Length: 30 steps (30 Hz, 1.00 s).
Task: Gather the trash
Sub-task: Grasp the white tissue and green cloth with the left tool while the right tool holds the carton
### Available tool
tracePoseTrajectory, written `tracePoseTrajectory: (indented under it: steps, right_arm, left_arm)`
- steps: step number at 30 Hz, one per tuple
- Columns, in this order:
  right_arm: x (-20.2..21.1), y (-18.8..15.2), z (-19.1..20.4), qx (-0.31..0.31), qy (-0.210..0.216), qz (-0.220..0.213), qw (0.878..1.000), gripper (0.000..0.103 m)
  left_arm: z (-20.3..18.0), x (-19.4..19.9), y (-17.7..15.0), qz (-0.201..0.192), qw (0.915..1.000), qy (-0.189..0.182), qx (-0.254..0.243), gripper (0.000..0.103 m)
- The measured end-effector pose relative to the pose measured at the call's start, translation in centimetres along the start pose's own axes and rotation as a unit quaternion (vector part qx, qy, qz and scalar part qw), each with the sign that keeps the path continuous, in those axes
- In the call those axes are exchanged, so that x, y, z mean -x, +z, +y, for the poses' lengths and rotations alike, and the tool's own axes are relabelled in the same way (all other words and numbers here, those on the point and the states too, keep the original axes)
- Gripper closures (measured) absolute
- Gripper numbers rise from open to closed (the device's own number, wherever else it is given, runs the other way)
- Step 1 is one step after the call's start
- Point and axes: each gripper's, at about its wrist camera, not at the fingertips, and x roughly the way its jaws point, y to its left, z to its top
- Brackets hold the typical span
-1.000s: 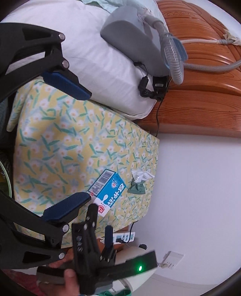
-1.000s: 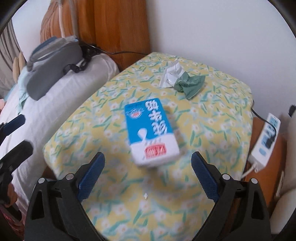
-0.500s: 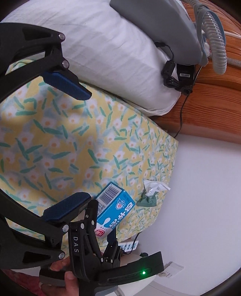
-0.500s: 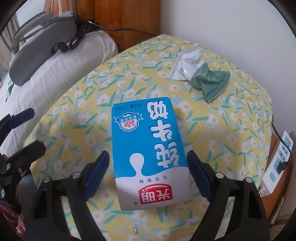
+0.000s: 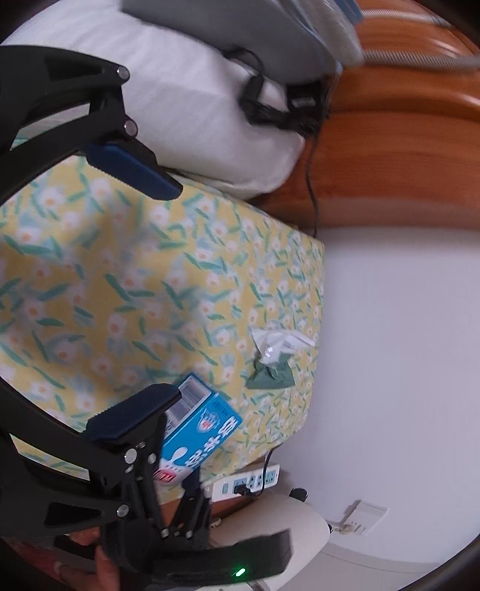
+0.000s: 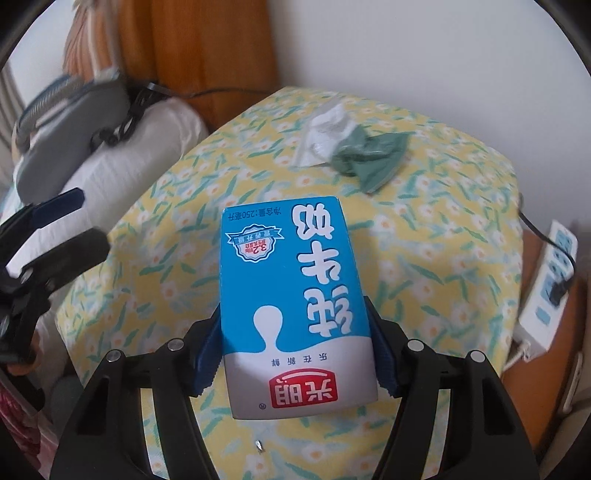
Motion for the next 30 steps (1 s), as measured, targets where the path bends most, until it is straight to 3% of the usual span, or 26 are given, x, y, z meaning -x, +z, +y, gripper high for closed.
tracePoseTrajectory:
  steps: [5, 12, 23, 30]
  right_arm:
    - [2.2, -1.9, -2.4, -0.061, 0.015, -0.039, 0.997, 0.036]
    - [3.5, -3.6, -5.2, -0.103, 0.041, -0.075, 0.991, 0.035]
    - [2.9, -4.4, -7.2, -0.118, 0.069, -0.084, 0.987, 0.035]
    - [3.4, -4.0, -7.0, -0.114, 0.084, -0.087, 0.986, 0.035]
  left_arm:
    - [-2.4, -3.3, 4.7, 0.0, 0.9991, -0.032, -0.028, 0.008]
    - [-5.8, -10.8, 9.3, 0.049, 0.9957, -0.062, -0.047, 0.008]
    - [-7.8, -17.3, 11.2, 0.091, 0.9949, -0.028, -0.032, 0.008]
    - [-6.3, -18.1, 12.8, 0.121, 0.9914, -0.05, -0.005, 0.008]
